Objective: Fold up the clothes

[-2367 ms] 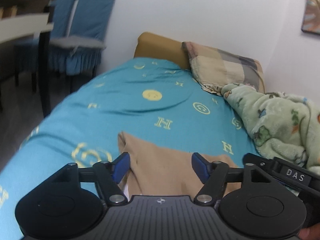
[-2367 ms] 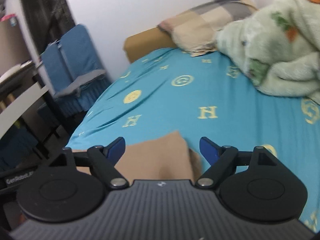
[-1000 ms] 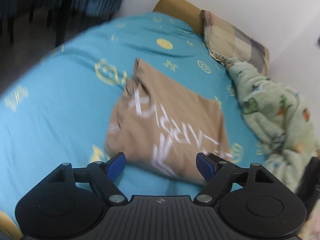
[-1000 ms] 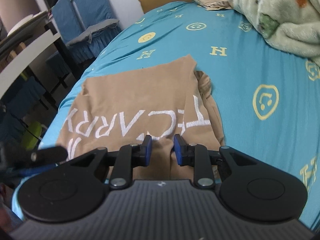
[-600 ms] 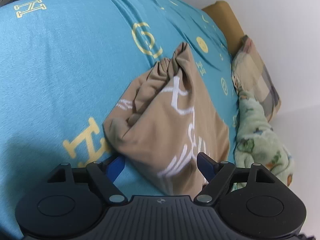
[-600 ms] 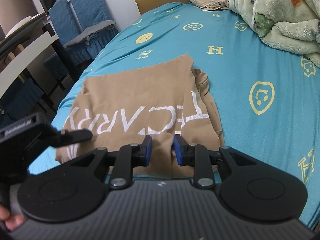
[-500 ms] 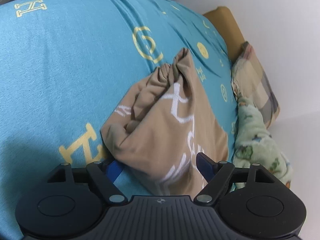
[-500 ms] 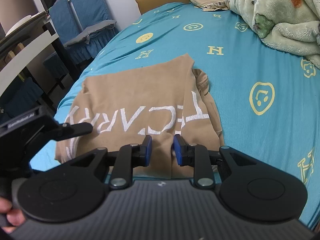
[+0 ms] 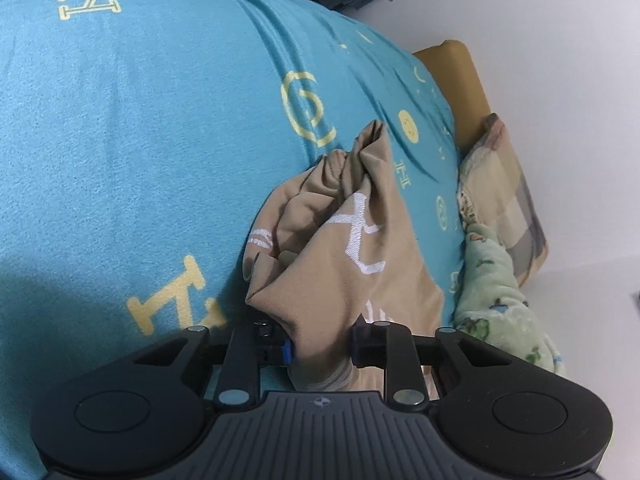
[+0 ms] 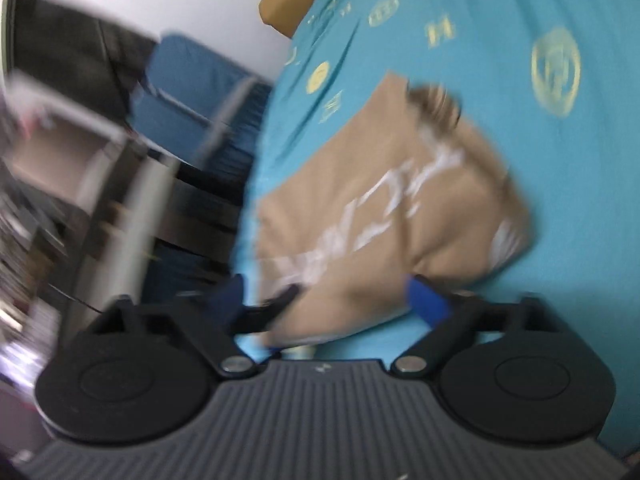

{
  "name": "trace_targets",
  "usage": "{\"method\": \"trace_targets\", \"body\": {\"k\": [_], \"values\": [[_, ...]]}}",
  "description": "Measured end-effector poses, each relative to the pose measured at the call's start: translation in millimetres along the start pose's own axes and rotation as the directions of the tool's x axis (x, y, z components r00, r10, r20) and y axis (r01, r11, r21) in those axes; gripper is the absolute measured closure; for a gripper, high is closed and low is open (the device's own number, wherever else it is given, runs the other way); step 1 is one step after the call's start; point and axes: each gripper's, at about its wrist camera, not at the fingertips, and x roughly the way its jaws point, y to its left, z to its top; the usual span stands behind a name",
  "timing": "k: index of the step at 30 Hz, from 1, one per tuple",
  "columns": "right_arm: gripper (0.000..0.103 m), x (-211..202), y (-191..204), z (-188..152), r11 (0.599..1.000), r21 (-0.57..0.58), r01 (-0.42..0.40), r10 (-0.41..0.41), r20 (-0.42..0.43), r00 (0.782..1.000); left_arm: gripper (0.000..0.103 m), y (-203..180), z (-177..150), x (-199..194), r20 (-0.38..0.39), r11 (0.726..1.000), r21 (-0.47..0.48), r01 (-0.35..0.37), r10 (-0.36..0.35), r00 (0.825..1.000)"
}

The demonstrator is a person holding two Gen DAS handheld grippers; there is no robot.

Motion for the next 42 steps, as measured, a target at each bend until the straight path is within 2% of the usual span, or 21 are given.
{"method": "trace_targets", "body": {"k": [3,6,14,16,18,21,23,27,29,33,38,42], "values": [[0.009,14.1,-13.0,-2.2,0.989,0.14,-0.053,0.064,-0.076,0.995,0.079,-1.7,-0.2,-0.4,0.003,1.0,0.0,0.008,-0.008,1.0],[0.009,30.9,-25.2,-4.3,0.974,0.224,-0.037,0.066,-0.123,0.99,0.079,-1.9,0.2,0.2,0.004,1.0,-0.011,0.016,-0.016,1.0],[0.01,45.1,-50.2,-1.1,0.931,0.36,-0.053,0.085,-0.074,0.994,0.08,-2.1,1.6,-0.1,0.001,0.999,-0.032,0.038,-0.038,0.999],[0.023,45.4,-55.0,0.5,0.922,0.385,-0.041,0.071,-0.064,0.995,0.08,-1.0,2.6,-0.9,0.0,0.998,-0.04,0.047,-0.047,0.999],[0.046,44.2,-60.9,1.8,0.911,0.413,-0.017,0.042,-0.053,0.998,0.081,0.3,3.1,-2.7,-0.001,0.997,-0.045,0.055,-0.055,0.998],[0.052,41.9,-71.5,-0.2,0.88,0.474,-0.026,0.045,-0.029,0.999,0.081,2.3,2.5,-6.8,-0.004,0.997,-0.048,0.064,-0.064,0.998],[0.053,39.8,-70.7,-0.7,0.882,0.471,-0.024,0.037,-0.017,0.999,0.081,1.1,1.6,-8.5,-0.006,0.997,-0.041,0.066,-0.066,0.998],[0.071,33.2,-61.2,-1.3,0.909,0.417,0.001,0.005,-0.013,1.0,0.082,1.0,-2.3,-17.9,-0.021,0.998,-0.035,0.058,-0.059,0.998],[0.074,22.9,-52.4,-3.2,0.927,0.374,-0.002,0.002,0.001,1.0,0.082,1.8,-4.5,-27.2,-0.035,0.997,-0.045,0.066,-0.067,0.997],[0.075,-9.5,-29.6,-13.9,0.962,0.273,0.0,-0.017,0.06,0.998,0.082,-7.0,-14.0,-50.7,-0.075,0.996,-0.016,0.086,-0.087,0.993],[0.075,-60.2,-16.3,-22.1,0.974,0.229,-0.003,-0.032,0.152,0.988,0.082,-36.1,-32.1,-70.2,-0.149,0.995,0.039,0.097,-0.09,0.985],[0.076,-106.7,-14.0,-15.3,0.974,0.224,-0.029,-0.025,0.236,0.972,0.082,-75.8,-50.9,-70.8,-0.21,0.985,0.083,0.151,-0.13,0.969]]}}
